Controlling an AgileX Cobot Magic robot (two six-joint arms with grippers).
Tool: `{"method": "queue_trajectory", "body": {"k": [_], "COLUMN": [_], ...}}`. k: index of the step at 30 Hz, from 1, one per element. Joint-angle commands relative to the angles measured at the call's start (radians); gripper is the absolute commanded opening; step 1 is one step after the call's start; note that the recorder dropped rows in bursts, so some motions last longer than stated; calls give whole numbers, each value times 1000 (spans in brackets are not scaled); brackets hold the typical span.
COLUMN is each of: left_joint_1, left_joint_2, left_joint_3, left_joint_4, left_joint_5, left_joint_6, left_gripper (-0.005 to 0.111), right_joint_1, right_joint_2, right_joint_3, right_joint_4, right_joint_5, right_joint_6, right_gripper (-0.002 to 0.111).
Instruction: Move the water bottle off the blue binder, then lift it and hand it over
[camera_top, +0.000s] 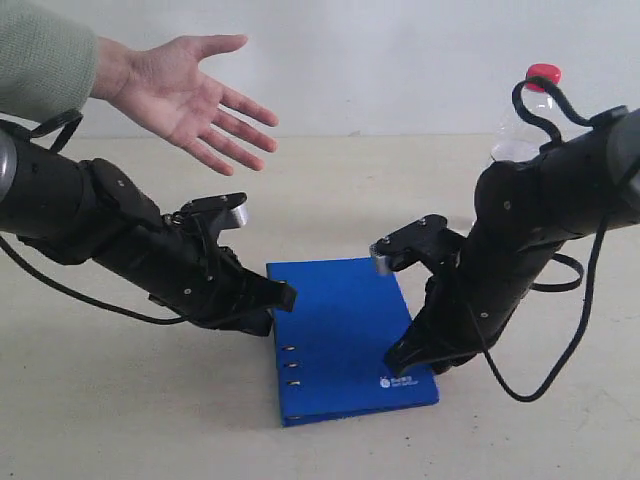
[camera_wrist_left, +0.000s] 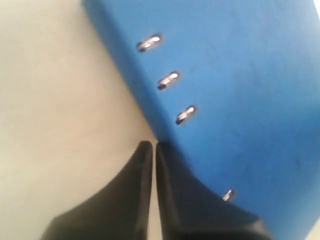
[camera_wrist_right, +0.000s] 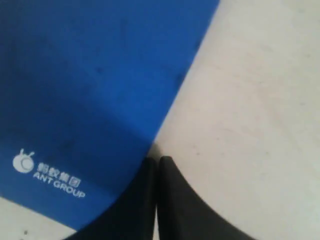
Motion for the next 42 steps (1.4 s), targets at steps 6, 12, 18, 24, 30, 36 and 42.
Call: {"method": "queue_trajectory", "body": {"k": [6, 12, 18, 24, 30, 36, 42], "left_joint_1": [8, 39, 39, 39, 39, 39, 39], "left_joint_2": [-2, -37, -23, 6, 13, 13, 13], "left_joint_3": [-14, -14, -14, -14, -14, -14, -14], "left_joint_4": [143, 181, 183, 190, 219, 218, 210], "left_joint_5": [44, 46, 46, 60, 86, 60, 57], "left_joint_6": [-101, -118, -118, -115, -115, -115, -115], "left_gripper": [4, 4, 4, 4, 4, 4, 4], "right_joint_1": [-3, -108, -163, -163, -205, -213, -213], "right_joint_2": [-86, -157, -81, -44, 21, 23, 23], "right_joint_3": [9, 9, 9, 9, 2, 2, 19], "right_joint_4": [59, 122, 384, 815, 867, 889, 925], "right_joint_5": [-48, -108, -92, -60, -69, -14, 23], "right_joint_6": [44, 119, -92, -496, -521, -521, -514], "right_gripper": [0, 6, 54, 55, 55, 55, 55]}}
